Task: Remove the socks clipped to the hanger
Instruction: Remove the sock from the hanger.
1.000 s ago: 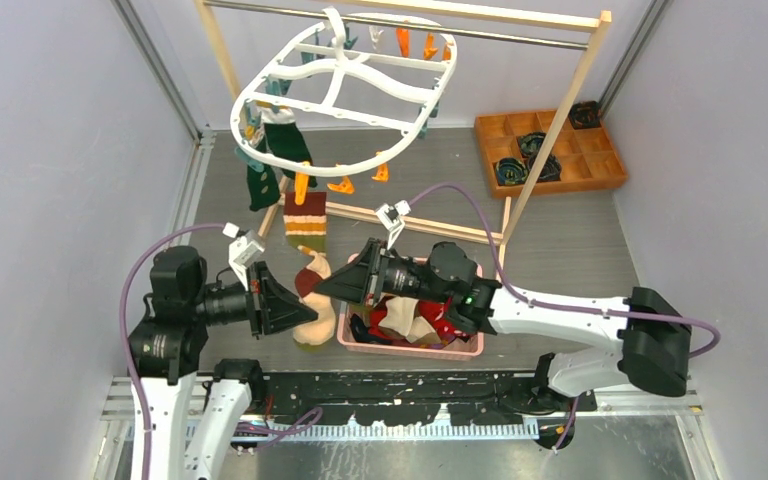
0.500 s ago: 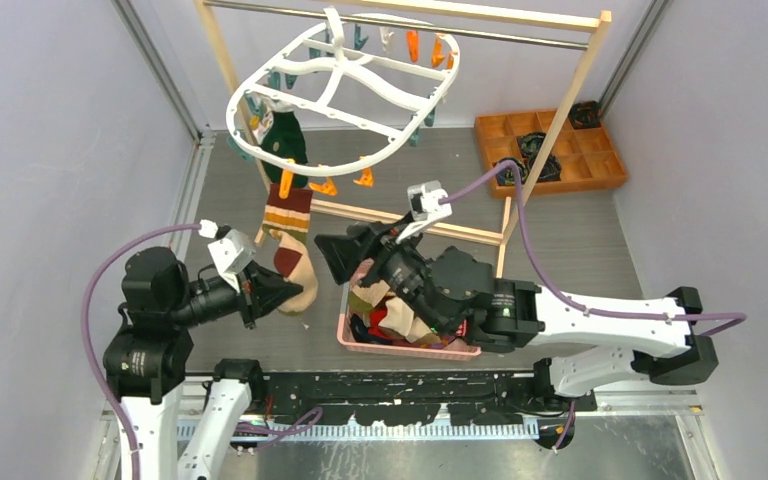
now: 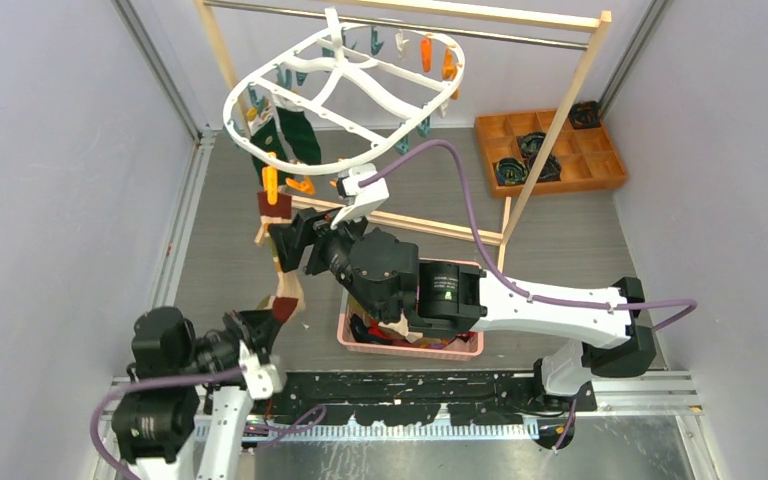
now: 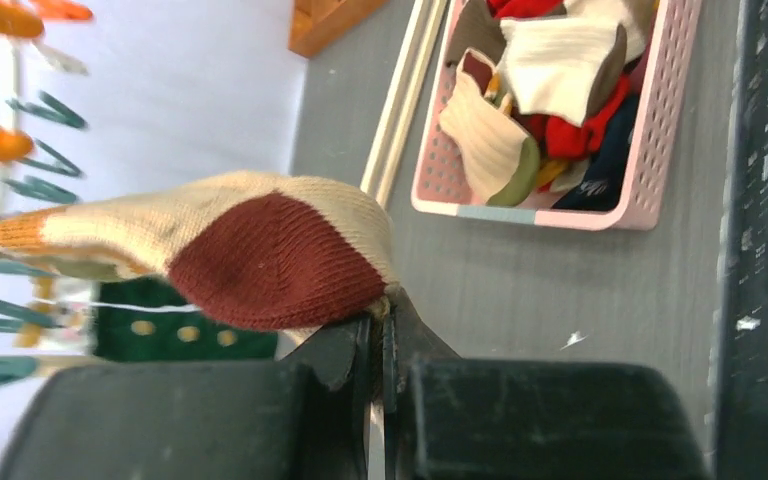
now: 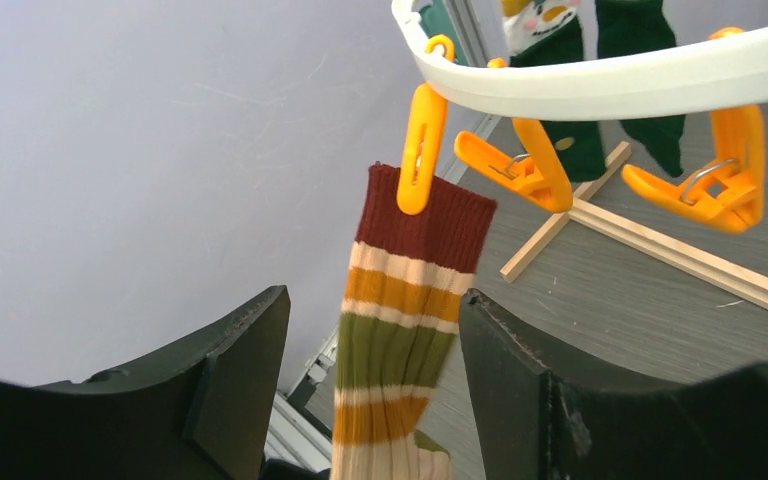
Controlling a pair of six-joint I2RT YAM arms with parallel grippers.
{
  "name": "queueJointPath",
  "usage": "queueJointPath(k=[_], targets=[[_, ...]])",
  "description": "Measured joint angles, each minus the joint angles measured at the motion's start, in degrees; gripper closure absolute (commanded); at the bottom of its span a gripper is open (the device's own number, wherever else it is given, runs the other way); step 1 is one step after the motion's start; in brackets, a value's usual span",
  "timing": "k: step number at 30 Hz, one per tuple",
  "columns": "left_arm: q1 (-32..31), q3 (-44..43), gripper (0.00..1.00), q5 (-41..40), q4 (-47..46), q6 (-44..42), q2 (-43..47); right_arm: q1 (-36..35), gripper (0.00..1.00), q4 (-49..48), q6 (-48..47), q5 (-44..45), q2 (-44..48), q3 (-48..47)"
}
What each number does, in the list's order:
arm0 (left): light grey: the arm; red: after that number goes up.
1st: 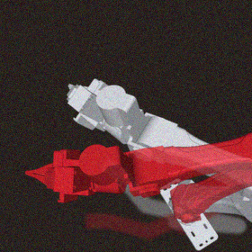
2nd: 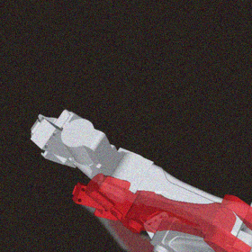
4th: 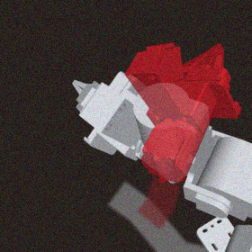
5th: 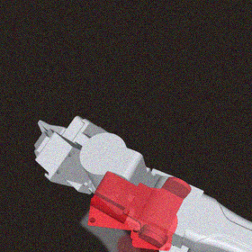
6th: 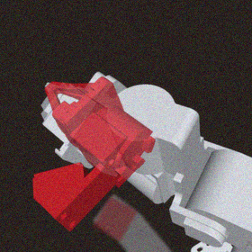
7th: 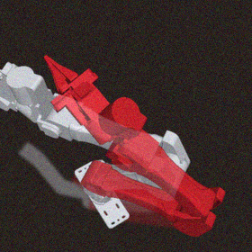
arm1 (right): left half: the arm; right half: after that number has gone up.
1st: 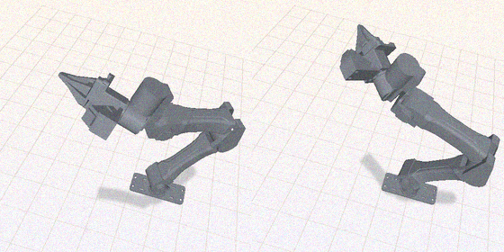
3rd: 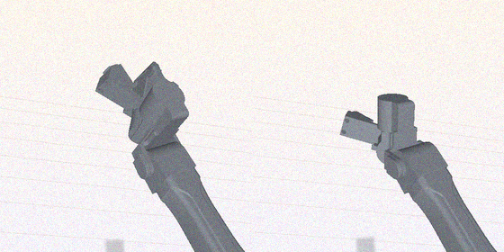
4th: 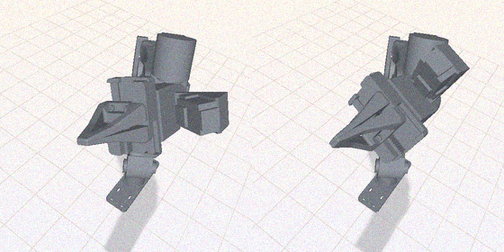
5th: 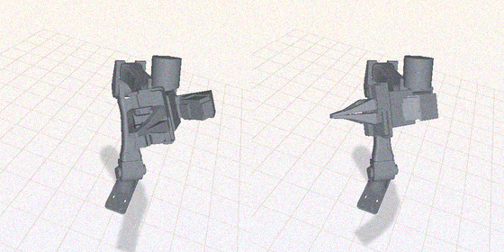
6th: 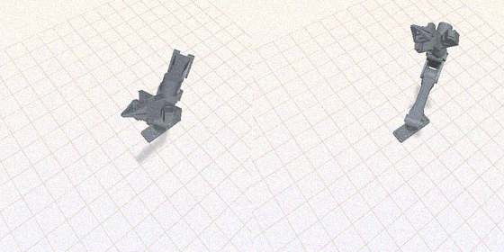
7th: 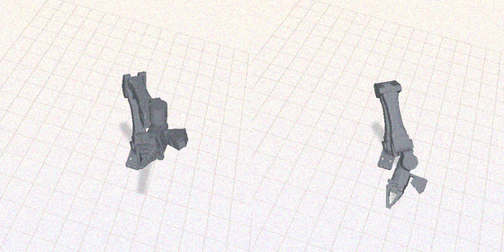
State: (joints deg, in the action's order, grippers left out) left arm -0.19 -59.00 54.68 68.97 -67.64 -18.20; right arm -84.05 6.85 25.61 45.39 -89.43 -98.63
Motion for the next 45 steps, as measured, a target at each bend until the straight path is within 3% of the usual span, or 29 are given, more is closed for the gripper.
queueJointPath(k=[7,12,23,35,45], targets=[[4.9,1.42,1.0,7.28,15.04,-34.67,4.79,0.0,0.32,2.51,1.64,-1.36,-0.68,-1.53],[5.27,2.45,1.0,9.07,18.47,-45.62,4.79,0.74,0.33,4.44,1.95,-1.81,-2.05,-5.64],[6.29,2.56,1.0,11.37,19.67,-49.68,4.55,4.74,0.39,11.87,2.21,-1.49,-5.81,-11.74],[6.91,3.89,1.0,11.61,19.8,-49.7,4.46,4.55,0.35,14.82,0.85,0.33,-4.7,-10.51],[7.04,3.89,1.0,12.76,19.85,-49.7,4.46,4.92,0.34,15.5,-5.97,5.42,-9.94,-16.94]])
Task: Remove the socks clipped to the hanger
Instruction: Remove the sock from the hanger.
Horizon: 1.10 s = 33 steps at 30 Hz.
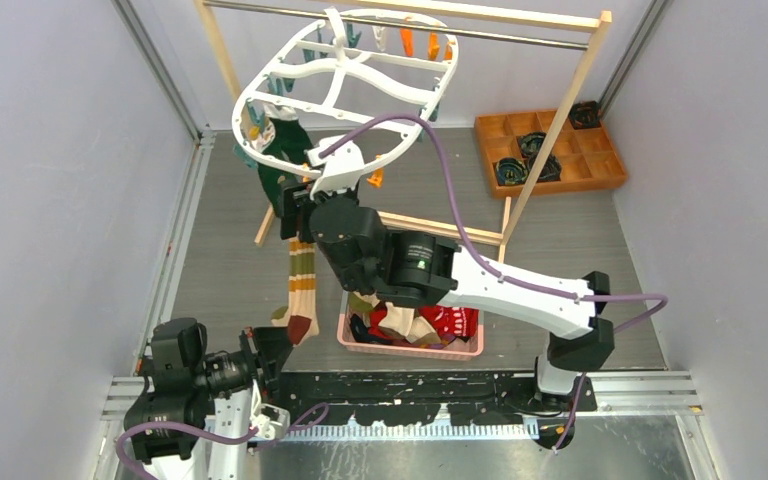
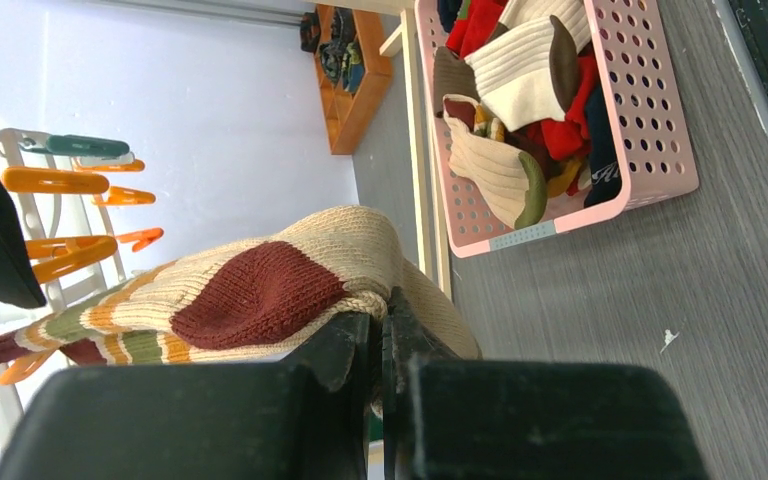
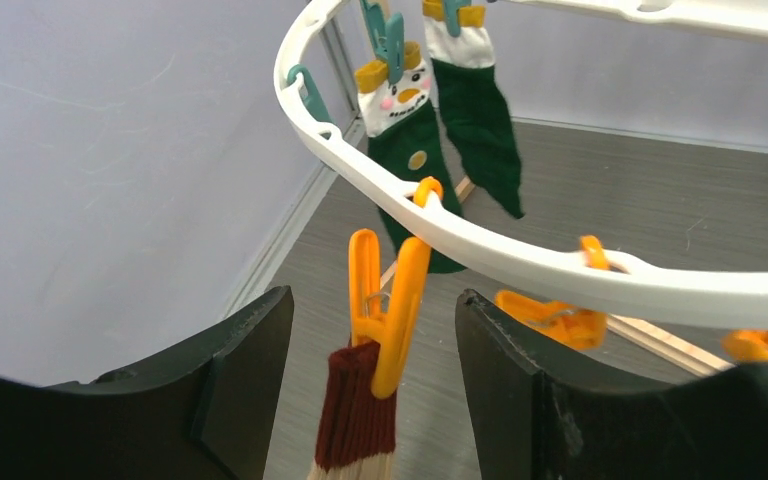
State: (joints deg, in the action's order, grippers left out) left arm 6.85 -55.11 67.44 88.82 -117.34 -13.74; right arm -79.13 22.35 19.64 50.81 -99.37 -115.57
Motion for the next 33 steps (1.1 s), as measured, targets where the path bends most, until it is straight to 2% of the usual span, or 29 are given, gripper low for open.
queueJointPath(k=[6,11,18,20,25,29,31,33], targets=[[0.02,0.0,1.0,0.7,0.02,0.02,0.0,0.26,0.34,0.11,-2.78,0.94,-4.5,-3.08],[0.02,0.0,1.0,1.2,0.09,0.0,0.0,0.9,0.4,0.15,-4.55,1.68,-7.06,-5.97],[0.02,0.0,1.0,1.22,0.2,0.0,0.0,1.16,0.42,0.0,-6.97,4.31,-9.03,-8.83],[0.02,0.0,1.0,1.22,0.2,0.0,0.0,1.16,0.47,0.02,-7.17,4.7,-9.03,-8.83],[0.02,0.0,1.0,1.2,0.2,0.0,0.0,1.88,0.74,-0.04,-6.05,4.94,-9.01,-8.59],[0.02,0.0,1.0,1.2,0.42,0.0,0.0,3.28,0.87,-0.83,-3.61,3.82,-8.04,-6.49],[0.02,0.0,1.0,1.16,0.68,0.0,0.0,3.96,0.97,-0.87,-2.19,2.23,-7.13,-4.92],[0.02,0.07,1.0,1.14,0.7,0.0,0.0,4.28,0.99,-0.92,-1.07,0.68,-6.49,-4.0]])
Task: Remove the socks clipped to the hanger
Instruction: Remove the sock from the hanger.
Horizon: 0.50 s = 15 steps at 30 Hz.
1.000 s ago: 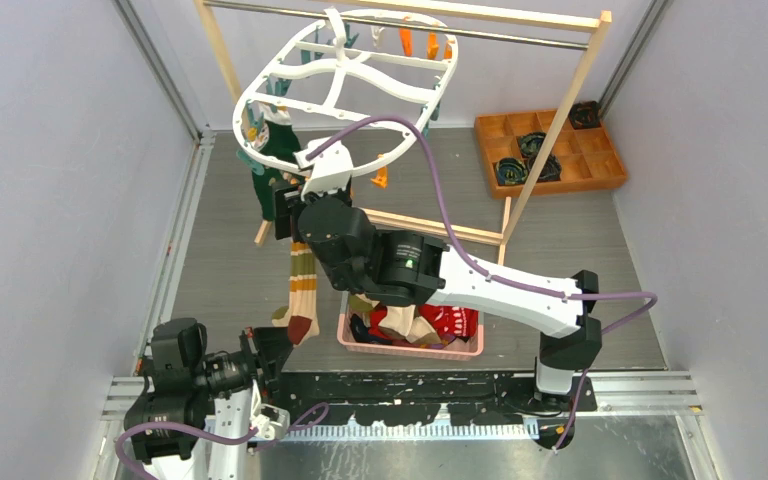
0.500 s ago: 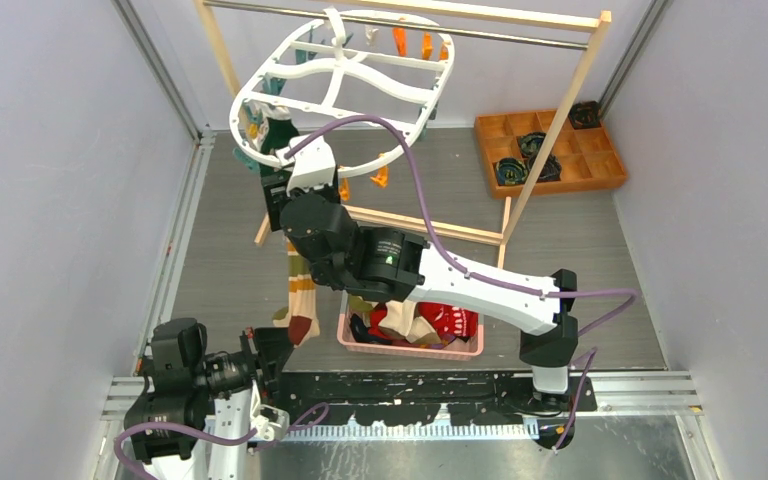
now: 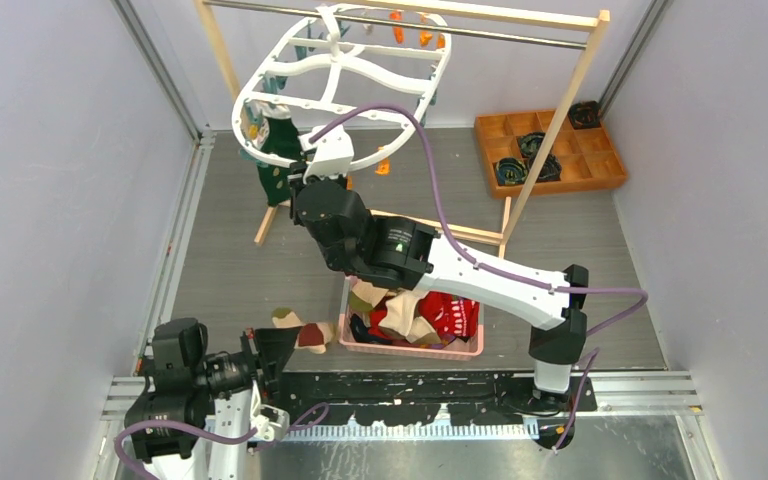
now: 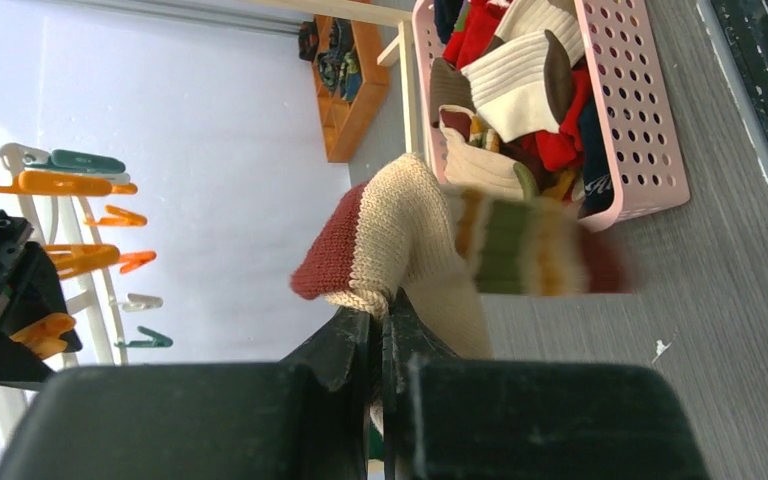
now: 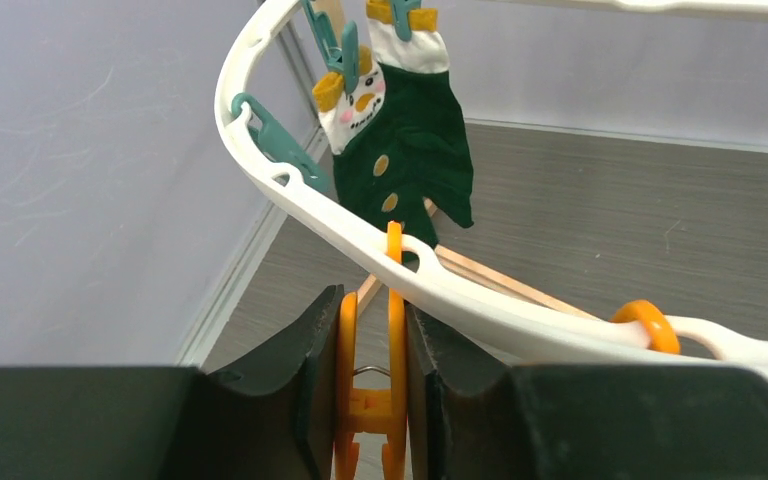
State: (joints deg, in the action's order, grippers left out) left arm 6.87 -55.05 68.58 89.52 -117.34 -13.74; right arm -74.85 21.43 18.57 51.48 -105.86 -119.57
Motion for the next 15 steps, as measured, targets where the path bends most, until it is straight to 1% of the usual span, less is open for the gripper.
queueJointPath(k=[2,3,4,6,7,9,10,11,15], targets=[[0.0,0.35,1.0,-0.02,0.11,0.0,0.0,0.22,0.98,-0.13,0.94,-1.57,0.63,0.66],[0.0,0.55,1.0,-0.02,0.13,0.0,0.0,0.28,0.92,-0.35,1.33,-2.47,1.07,1.01],[0.0,0.68,1.0,0.0,0.15,0.02,0.0,0.31,0.8,-0.35,1.68,-3.21,1.46,1.31],[0.0,0.83,1.0,0.0,0.13,0.0,0.0,0.35,0.47,-0.37,2.4,-4.79,2.4,1.81],[0.0,0.83,1.0,0.0,-0.07,0.0,0.0,0.35,0.34,-0.59,2.73,-5.99,3.3,2.75],[0.0,0.83,1.0,0.02,-0.68,0.0,0.0,0.35,0.14,-1.18,3.63,-8.44,5.9,6.16],[0.0,0.83,1.0,0.02,-1.2,0.02,0.0,0.35,0.03,-1.86,3.87,-10.14,8.11,9.4],[0.0,0.83,1.0,0.07,-1.6,0.02,0.0,0.35,0.01,-2.38,4.04,-11.58,10.14,12.41],[0.0,0.83,1.0,1.14,-2.69,0.02,-0.02,0.35,0.0,-6.78,3.87,-22.34,21.92,29.62]])
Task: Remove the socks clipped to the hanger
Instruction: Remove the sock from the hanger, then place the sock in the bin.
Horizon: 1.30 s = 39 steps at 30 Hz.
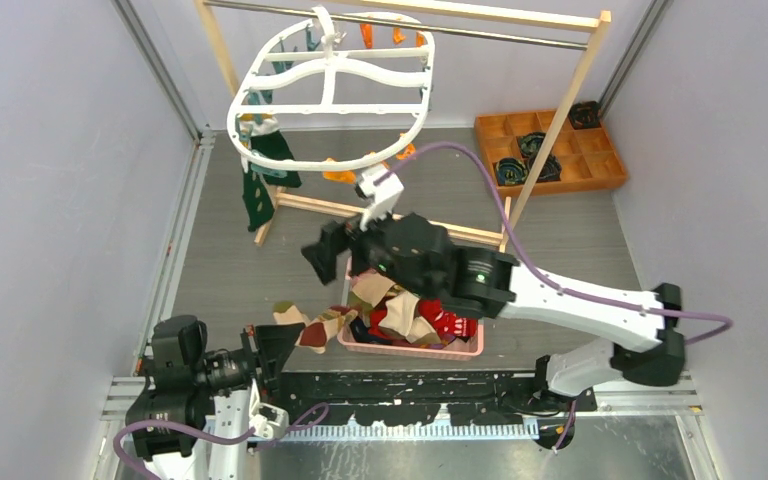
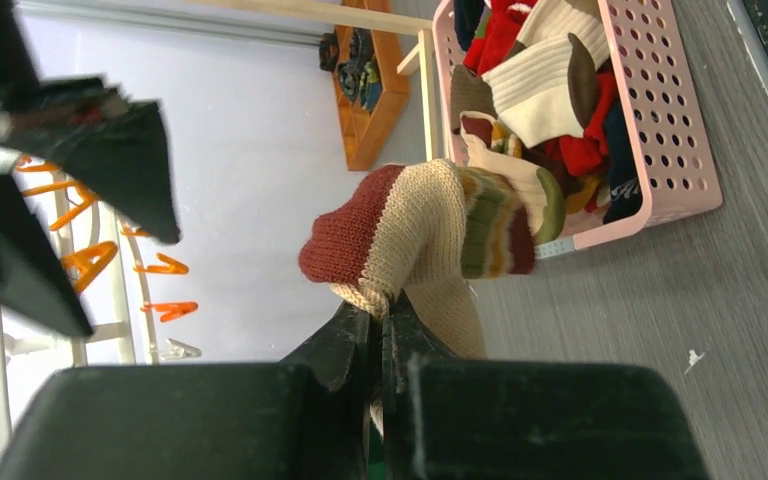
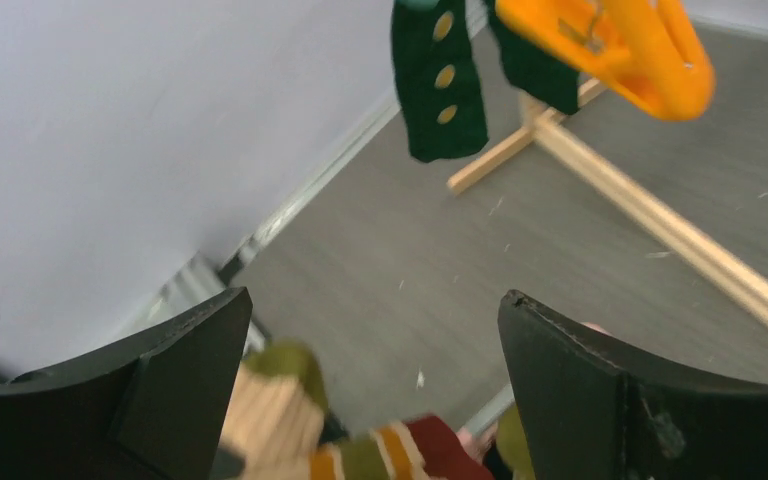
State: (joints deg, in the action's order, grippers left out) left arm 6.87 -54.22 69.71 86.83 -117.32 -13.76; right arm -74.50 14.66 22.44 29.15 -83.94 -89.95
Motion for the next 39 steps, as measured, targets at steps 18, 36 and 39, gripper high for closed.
queueJointPath(k=[18,36,39], targets=[[0.33,-0.07,1.0,3.82,-5.11,6.34,-0.63,-3.65,0.55,-15.08,2.23,-31.08,10.05,27.93],[0.39,7.02,0.0,-10.54,-41.22,65.13,-4.35,10.95,0.99,-7.39,8.15,-16.0,25.0,42.64],[0.39,7.13,0.0,-16.81,-47.8,79.1,-8.17,13.51,0.99,-4.52,8.37,-9.97,22.67,46.49]])
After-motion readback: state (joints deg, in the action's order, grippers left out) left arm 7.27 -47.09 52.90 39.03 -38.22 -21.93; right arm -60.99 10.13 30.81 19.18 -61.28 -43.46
